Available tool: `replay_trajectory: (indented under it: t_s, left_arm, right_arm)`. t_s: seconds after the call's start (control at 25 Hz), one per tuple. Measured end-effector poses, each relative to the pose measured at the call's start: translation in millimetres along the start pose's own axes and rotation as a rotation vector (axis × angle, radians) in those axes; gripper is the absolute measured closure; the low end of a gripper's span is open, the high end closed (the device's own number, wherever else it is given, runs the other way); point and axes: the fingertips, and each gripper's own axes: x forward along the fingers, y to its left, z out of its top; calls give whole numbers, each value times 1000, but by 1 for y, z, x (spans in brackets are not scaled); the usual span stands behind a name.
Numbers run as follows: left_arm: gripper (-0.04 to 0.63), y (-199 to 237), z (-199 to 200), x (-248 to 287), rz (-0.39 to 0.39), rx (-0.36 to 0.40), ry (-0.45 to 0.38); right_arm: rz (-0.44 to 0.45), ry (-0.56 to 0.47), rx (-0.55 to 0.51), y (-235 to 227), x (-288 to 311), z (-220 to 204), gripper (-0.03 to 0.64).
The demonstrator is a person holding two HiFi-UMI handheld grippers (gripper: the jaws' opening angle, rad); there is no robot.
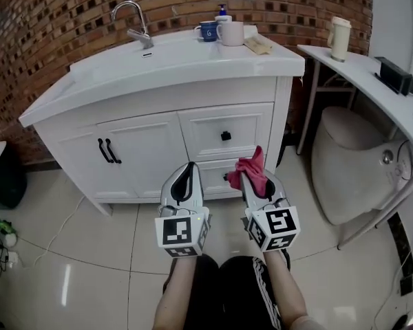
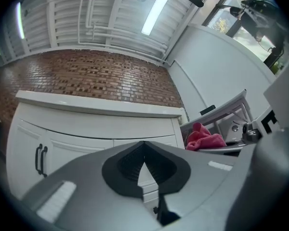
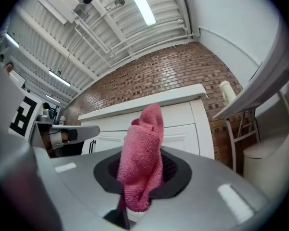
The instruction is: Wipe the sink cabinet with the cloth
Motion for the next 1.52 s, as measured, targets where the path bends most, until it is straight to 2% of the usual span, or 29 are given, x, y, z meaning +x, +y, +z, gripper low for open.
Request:
replay_trajectory:
  t_s: [0.08, 0.24, 0.36, 0.56, 0.68, 0.8, 0.84, 1.04, 1.2, 1.52]
  left_arm:
    - [581, 0, -8, -7, 16, -3, 11]
    - [581, -4, -49, -3, 28, -2, 82]
    - [581, -8, -57, 8, 10, -27, 77]
    - [581, 4, -45, 35, 18, -113, 7]
    - [581, 11, -45, 39, 37, -110, 5]
    - [581, 9, -35, 41, 41, 2, -2]
    - [581, 9, -37, 38, 47, 16, 9]
    - [581, 7, -48, 29, 45, -40, 53]
    - [581, -1, -48, 26, 16, -20, 53]
    - [580, 3, -41, 18, 15, -66, 34]
  right_arm:
    - [7, 16, 10, 13, -9, -4, 546]
    - [-6, 27, 63, 24, -4, -19, 546]
    - [-24, 21, 74, 25, 9, -25, 546]
    - [-202, -44, 218, -19, 32, -15, 547]
    - [-178, -25, 142, -16, 33, -22, 548]
    - [-149, 13, 135, -11, 35, -34, 548]
    - [-144, 25, 142, -9, 34, -37, 548]
    - [-140, 52, 94, 0, 30, -41, 548]
    - [-123, 58, 57, 7, 29, -41, 548]
    - [-102, 58, 19, 13, 30, -37, 548]
